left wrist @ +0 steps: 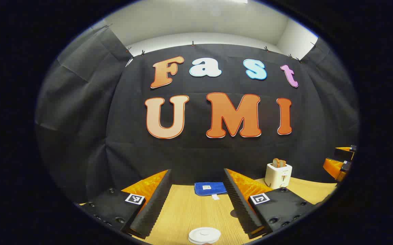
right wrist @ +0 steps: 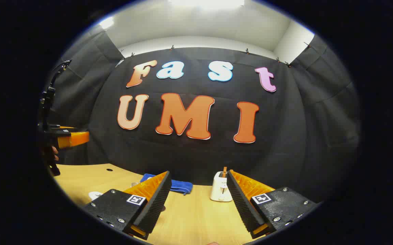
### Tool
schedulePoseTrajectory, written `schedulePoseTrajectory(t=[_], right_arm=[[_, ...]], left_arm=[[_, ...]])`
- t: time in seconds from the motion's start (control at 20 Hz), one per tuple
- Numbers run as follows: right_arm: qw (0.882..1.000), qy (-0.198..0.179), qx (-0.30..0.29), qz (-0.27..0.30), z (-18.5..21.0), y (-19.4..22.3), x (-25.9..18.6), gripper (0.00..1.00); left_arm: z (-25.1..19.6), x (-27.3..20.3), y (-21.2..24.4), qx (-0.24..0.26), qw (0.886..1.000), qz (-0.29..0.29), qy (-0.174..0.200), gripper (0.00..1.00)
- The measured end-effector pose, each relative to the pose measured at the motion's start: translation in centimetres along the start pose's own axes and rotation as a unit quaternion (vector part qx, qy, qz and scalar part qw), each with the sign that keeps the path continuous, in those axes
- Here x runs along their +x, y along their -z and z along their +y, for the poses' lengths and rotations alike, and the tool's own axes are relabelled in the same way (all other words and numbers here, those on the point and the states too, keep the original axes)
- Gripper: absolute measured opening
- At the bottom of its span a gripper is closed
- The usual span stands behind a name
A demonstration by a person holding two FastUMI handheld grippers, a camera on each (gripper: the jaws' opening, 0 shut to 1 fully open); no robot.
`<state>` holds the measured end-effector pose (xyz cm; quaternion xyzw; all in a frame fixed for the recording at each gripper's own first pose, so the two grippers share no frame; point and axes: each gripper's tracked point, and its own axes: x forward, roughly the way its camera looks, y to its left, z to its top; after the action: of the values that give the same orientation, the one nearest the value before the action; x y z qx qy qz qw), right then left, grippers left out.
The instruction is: Open the teacup lid with one hand, grasp the water bottle and pour water into the teacup with the other hand; after pouring, place the water bottle on the coaster and then close the teacup lid.
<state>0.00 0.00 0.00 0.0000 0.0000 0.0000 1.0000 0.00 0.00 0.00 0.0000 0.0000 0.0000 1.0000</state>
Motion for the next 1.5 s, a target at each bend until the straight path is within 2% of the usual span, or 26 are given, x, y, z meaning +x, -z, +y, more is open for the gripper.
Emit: schedulePoseTrajectory(t=[0.15,0.4,0.7,0.95,1.15,1.5], right_arm=[[1.0,-0.007,0.004,-0.004,0.7,-0.9,0.5,0.98],[1.0,-0.011,-0.009,-0.011,1.5,0.1,0.2,0.98],[1.0,-0.018,0.008,0.007,1.9,2.3,0.2,1.0],[0.998,-0.045,0.009,0.037,3.5,4.6,0.2,0.98],[0.997,-0.056,0.009,0.047,4.6,6.2,0.5,0.98],[0.992,-0.095,0.019,0.079,7.2,10.1,0.7,0.98]], left_arm=[[0.0,0.4,-1.5,-0.006,1.0,-0.016,-0.001,0.95],[-0.9,-0.5,-0.6,-0.027,0.999,-0.02,0.019,0.95],[-1.3,-1.3,0.5,-0.01,1.0,-0.014,0.017,0.96],[-2.0,-1.4,1.8,-0.002,1.0,-0.001,0.022,0.96],[-1.8,-1.2,4.8,0.009,0.999,0.034,0.018,0.97],[-2.1,-1.2,13.1,0.0,0.992,0.118,0.04,0.96]])
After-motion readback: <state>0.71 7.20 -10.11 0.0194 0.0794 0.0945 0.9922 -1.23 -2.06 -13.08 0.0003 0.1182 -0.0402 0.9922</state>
